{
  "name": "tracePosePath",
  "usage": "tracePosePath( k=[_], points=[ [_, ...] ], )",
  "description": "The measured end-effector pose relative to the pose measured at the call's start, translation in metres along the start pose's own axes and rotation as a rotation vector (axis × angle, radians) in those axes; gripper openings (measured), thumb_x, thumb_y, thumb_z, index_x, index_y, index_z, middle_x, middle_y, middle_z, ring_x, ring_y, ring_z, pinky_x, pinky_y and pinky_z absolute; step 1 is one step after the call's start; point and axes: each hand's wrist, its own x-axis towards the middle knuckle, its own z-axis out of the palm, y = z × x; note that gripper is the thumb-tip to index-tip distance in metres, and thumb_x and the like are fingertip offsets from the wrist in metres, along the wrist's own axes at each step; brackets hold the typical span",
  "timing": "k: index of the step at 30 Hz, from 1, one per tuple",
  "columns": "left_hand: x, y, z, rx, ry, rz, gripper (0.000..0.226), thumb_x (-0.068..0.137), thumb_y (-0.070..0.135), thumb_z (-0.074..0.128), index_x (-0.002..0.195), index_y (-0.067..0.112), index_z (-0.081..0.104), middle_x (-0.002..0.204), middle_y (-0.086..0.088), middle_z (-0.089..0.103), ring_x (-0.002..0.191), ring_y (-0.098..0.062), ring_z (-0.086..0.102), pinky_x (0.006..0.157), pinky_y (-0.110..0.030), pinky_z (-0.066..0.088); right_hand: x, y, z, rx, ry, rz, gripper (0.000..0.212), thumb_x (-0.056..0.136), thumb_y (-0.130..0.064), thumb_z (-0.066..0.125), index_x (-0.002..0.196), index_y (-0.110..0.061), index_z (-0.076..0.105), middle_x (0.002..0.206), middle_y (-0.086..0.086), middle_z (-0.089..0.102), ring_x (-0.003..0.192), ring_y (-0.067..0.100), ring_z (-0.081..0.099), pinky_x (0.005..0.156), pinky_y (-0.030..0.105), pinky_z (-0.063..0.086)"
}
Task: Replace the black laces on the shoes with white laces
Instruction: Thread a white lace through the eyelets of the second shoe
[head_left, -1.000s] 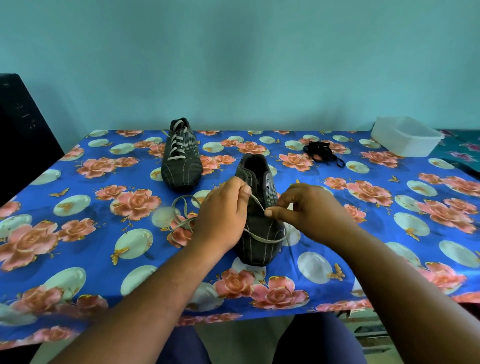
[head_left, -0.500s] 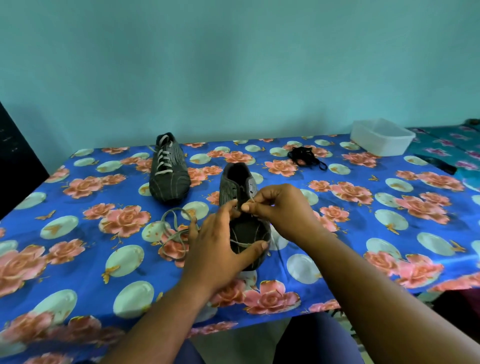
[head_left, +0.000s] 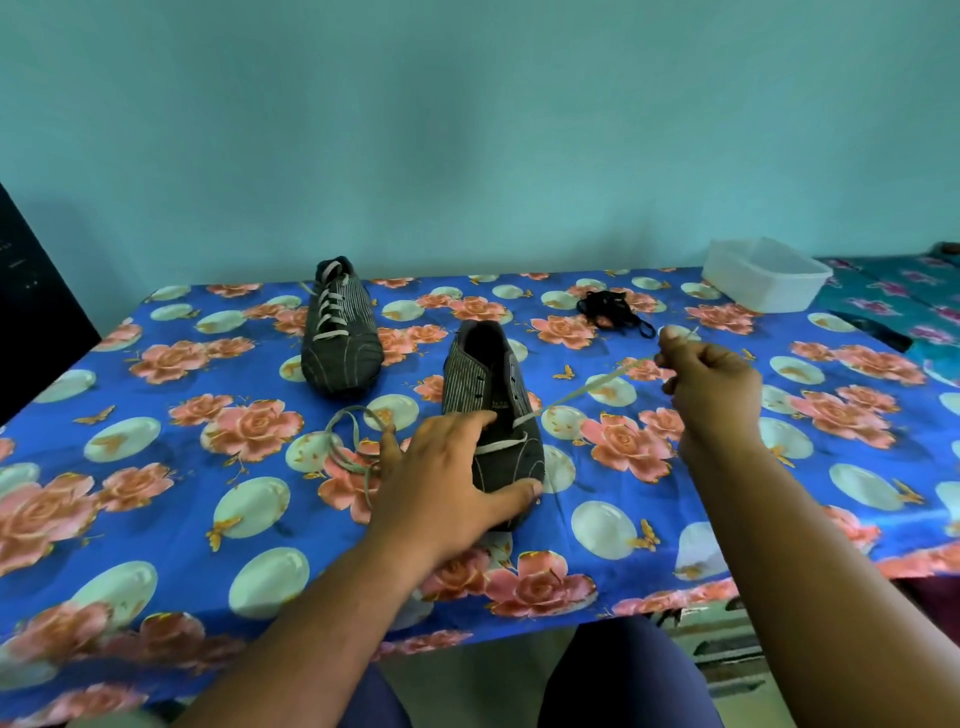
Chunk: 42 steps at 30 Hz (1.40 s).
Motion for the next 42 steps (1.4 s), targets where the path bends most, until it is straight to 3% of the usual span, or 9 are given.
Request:
tracePosePath(
  k=[4,7,10,15,21,29,35,39,42],
  points=[
    [0.0,-0.001,0.005,0.035,0.014,0.028,0.091,0.067,0.092,0.027,0.139,0.041,0.049,0.134,0.021,0.045,0.135,-0.007,0.037,0.121,-0.06,0.009,0.001,0.028,-0.002,-0.294,-0.201,0.058,0.027,0.093,-0.038,0.071,0.103,-0.013,0.071,0.094,0.003,0.071,0.071,0.02,0.061,0.059,0.028,0.048],
    [0.001,-0.001,0.007,0.047,0.022,0.046,0.088,0.069,0.091,0.027,0.138,0.041,0.052,0.132,0.021,0.045,0.133,-0.008,0.038,0.12,-0.061,0.01,-0.017,0.038,0.008,-0.581,-0.166,-0.2,0.065,0.086,-0.048,0.075,0.139,-0.022,0.048,0.124,0.007,0.055,0.113,0.026,0.056,0.09,0.043,0.049],
    [0.001,0.001,0.006,0.067,0.03,0.049,0.086,0.07,0.09,0.027,0.136,0.042,0.052,0.133,0.02,0.045,0.134,-0.008,0.038,0.12,-0.061,0.01,-0.044,0.029,0.025,-0.745,-0.327,-0.633,0.056,0.088,-0.06,0.063,0.136,-0.033,0.053,0.117,0.0,0.055,0.114,0.023,0.052,0.094,0.044,0.039],
    [-0.002,0.001,0.007,0.078,0.043,0.051,0.081,0.073,0.089,0.029,0.137,0.044,0.051,0.138,0.018,0.046,0.136,-0.01,0.038,0.119,-0.064,0.011,-0.054,0.022,0.04,-0.881,-0.566,-0.799,0.028,0.095,-0.057,0.058,0.112,-0.037,0.068,0.097,-0.013,0.061,0.102,0.016,0.056,0.091,0.04,0.033],
    [-0.001,0.001,0.003,0.091,0.007,0.033,0.091,0.071,0.091,0.023,0.146,0.044,0.04,0.145,0.018,0.043,0.14,-0.008,0.034,0.121,-0.062,0.007,-0.042,0.014,0.043,-0.697,-0.679,-0.762,0.022,0.094,-0.054,0.058,0.089,-0.034,0.067,0.087,-0.015,0.064,0.088,0.011,0.056,0.081,0.04,0.045],
    [-0.002,0.0,0.004,0.095,-0.007,0.023,0.097,0.069,0.092,0.02,0.149,0.04,0.038,0.149,0.018,0.041,0.142,-0.008,0.032,0.121,-0.059,0.007,0.001,-0.018,0.006,-0.054,-0.13,-0.392,0.02,0.1,-0.028,0.063,0.081,-0.03,0.063,0.068,-0.02,0.062,0.063,-0.003,0.054,0.064,0.016,0.042],
    [-0.002,0.001,0.006,0.09,0.02,0.02,0.092,0.071,0.091,0.024,0.145,0.04,0.043,0.144,0.019,0.044,0.14,-0.009,0.035,0.12,-0.062,0.011,0.017,0.016,-0.004,-0.508,-0.222,-0.297,0.017,0.096,-0.038,0.066,0.101,-0.023,0.069,0.092,-0.006,0.066,0.074,0.008,0.058,0.066,0.03,0.042],
    [-0.002,0.002,0.006,0.092,0.02,0.022,0.092,0.07,0.091,0.023,0.144,0.041,0.043,0.142,0.02,0.044,0.138,-0.009,0.035,0.12,-0.061,0.011,-0.006,0.034,0.008,-0.787,-0.323,-0.496,0.032,0.09,-0.05,0.066,0.119,-0.036,0.066,0.119,-0.002,0.063,0.114,0.025,0.057,0.095,0.049,0.046],
    [-0.002,0.002,0.005,0.088,0.012,0.023,0.09,0.07,0.09,0.023,0.145,0.043,0.043,0.139,0.019,0.045,0.137,-0.009,0.036,0.12,-0.061,0.012,-0.03,0.032,0.021,-0.824,-0.48,-0.68,0.043,0.093,-0.061,0.055,0.129,-0.04,0.063,0.117,-0.004,0.059,0.115,0.023,0.052,0.092,0.043,0.038]
  ],
)
